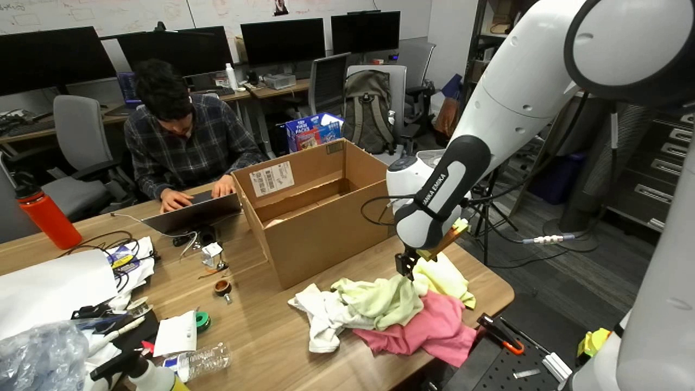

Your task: Place the peach shirt and two yellow towels inside the brown box

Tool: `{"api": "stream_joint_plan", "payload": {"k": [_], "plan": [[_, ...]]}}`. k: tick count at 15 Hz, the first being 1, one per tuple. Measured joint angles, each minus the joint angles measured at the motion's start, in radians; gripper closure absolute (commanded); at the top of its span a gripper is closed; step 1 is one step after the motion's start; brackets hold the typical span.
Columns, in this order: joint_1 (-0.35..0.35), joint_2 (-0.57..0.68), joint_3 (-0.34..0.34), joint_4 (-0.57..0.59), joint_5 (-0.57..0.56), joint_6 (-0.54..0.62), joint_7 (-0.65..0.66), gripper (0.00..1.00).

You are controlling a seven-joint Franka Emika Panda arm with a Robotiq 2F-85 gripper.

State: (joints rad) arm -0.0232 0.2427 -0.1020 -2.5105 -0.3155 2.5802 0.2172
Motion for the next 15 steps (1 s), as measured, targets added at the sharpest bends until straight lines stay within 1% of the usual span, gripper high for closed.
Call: {"api": "stream_joint_plan", "payload": {"k": [9, 13, 15], "plan": [[0.045, 0.0, 0.008, -0.037, 0.001, -0.013, 0.017, 0.0], [0.051, -0.002, 0.046, -0.053, 0.041, -0.033, -0.009, 0.0], [0.051, -0.003, 0.073, -0.056, 0.091, -0.01, -0.019, 0.0]]}}
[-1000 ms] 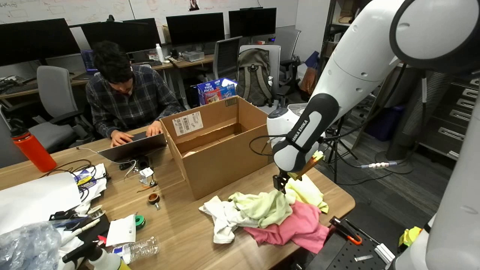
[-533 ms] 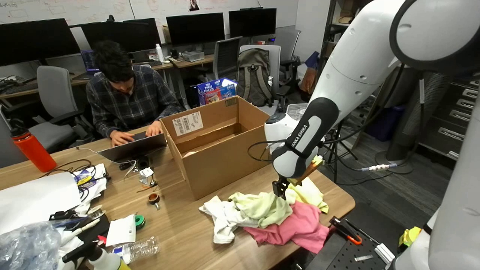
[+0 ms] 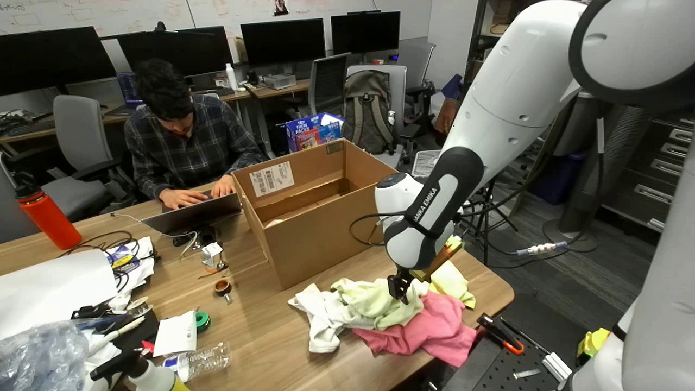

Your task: Place the peach shirt and two yellow towels inside the brown box

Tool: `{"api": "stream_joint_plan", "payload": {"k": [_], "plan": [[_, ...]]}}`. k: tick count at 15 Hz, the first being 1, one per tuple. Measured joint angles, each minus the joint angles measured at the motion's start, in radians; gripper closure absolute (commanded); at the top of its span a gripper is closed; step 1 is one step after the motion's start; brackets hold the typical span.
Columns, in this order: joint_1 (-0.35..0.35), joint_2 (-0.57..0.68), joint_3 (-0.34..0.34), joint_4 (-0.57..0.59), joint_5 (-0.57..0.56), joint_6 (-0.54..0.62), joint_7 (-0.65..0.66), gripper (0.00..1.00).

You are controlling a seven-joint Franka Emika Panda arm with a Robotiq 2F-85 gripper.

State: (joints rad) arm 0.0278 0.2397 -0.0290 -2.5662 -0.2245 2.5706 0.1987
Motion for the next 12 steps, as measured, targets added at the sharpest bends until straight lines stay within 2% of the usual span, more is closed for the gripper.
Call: {"api": "stream_joint_plan", "payload": {"k": [6, 12], "plan": [[0.0, -0.002, 0.071, 0.007, 0.199, 0.148, -0.063, 0.0], [0.001, 0.012, 0.055, 0.007, 0.185, 0.338, -0.066, 0.0]]}}
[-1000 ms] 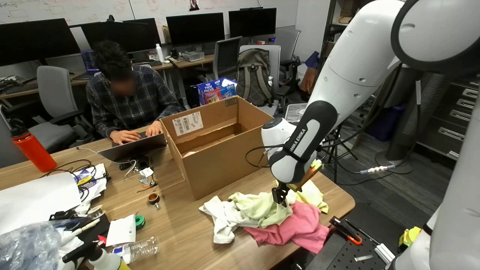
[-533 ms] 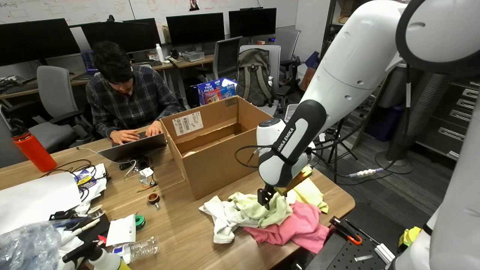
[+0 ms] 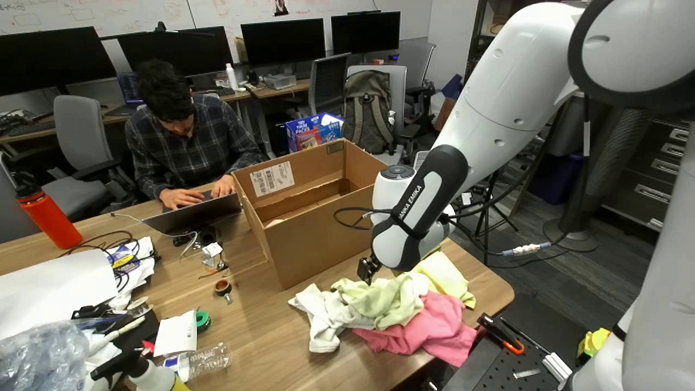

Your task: Place the peach shirt and two yellow towels inside the brown box

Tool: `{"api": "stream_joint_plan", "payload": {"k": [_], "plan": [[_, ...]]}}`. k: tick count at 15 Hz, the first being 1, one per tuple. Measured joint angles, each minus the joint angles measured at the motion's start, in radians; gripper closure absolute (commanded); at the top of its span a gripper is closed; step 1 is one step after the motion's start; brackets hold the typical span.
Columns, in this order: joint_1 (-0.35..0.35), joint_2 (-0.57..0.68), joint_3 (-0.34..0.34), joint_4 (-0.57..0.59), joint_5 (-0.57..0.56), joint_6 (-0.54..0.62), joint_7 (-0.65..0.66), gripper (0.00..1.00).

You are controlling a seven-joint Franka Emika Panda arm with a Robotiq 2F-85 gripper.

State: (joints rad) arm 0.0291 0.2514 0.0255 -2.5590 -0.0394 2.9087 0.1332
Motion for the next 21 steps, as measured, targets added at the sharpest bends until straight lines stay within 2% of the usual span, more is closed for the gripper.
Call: {"api": "stream_joint_plan", "payload": {"k": [3, 6, 12, 15, 18, 21], "plan": [[0.028, 0.024, -0.066, -0.004, -0.073, 0.047, 0.005, 0.0], [0.101, 0.056, -0.184, -0.005, -0.174, 0.079, 0.042, 0.0], [0.327, 0.109, -0.448, -0.005, -0.336, 0.083, 0.192, 0.0], [0.444, 0.128, -0.55, -0.011, -0.381, 0.058, 0.288, 0.0], [0.54, 0.132, -0.61, -0.019, -0.39, 0.0, 0.373, 0.0], [0.596, 0.131, -0.626, -0.021, -0.395, -0.081, 0.446, 0.0]]}}
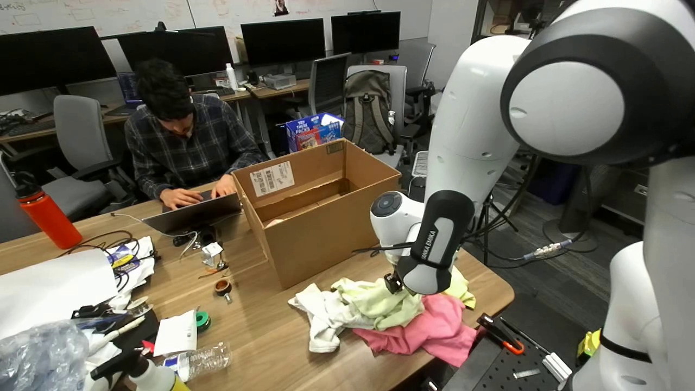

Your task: Place the peach shirt and two yellow towels inside the brown box

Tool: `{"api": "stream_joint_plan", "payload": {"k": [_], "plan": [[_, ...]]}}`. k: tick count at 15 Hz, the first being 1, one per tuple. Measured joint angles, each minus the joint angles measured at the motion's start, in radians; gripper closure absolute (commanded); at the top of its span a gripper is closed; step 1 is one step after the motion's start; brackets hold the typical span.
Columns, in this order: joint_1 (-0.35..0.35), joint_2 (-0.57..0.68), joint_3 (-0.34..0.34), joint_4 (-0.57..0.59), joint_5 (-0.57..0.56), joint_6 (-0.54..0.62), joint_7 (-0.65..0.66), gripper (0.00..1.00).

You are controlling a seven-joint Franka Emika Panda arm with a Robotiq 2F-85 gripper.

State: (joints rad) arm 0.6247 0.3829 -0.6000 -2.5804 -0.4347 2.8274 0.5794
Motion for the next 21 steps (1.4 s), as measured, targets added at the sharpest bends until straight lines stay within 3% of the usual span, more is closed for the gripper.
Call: {"api": "stream_joint_plan", "payload": {"k": [3, 6, 10, 15, 21], "plan": [[0.012, -0.003, 0.008, 0.0, -0.038, -0.077, 0.067, 0.0], [-0.018, -0.016, 0.052, 0.001, -0.055, -0.144, 0.084, 0.0], [-0.171, -0.046, 0.213, 0.002, -0.035, -0.141, 0.054, 0.0], [-0.352, -0.071, 0.404, 0.006, 0.112, -0.144, -0.111, 0.0], [-0.448, -0.071, 0.485, 0.028, 0.221, -0.18, -0.224, 0.0]]}}
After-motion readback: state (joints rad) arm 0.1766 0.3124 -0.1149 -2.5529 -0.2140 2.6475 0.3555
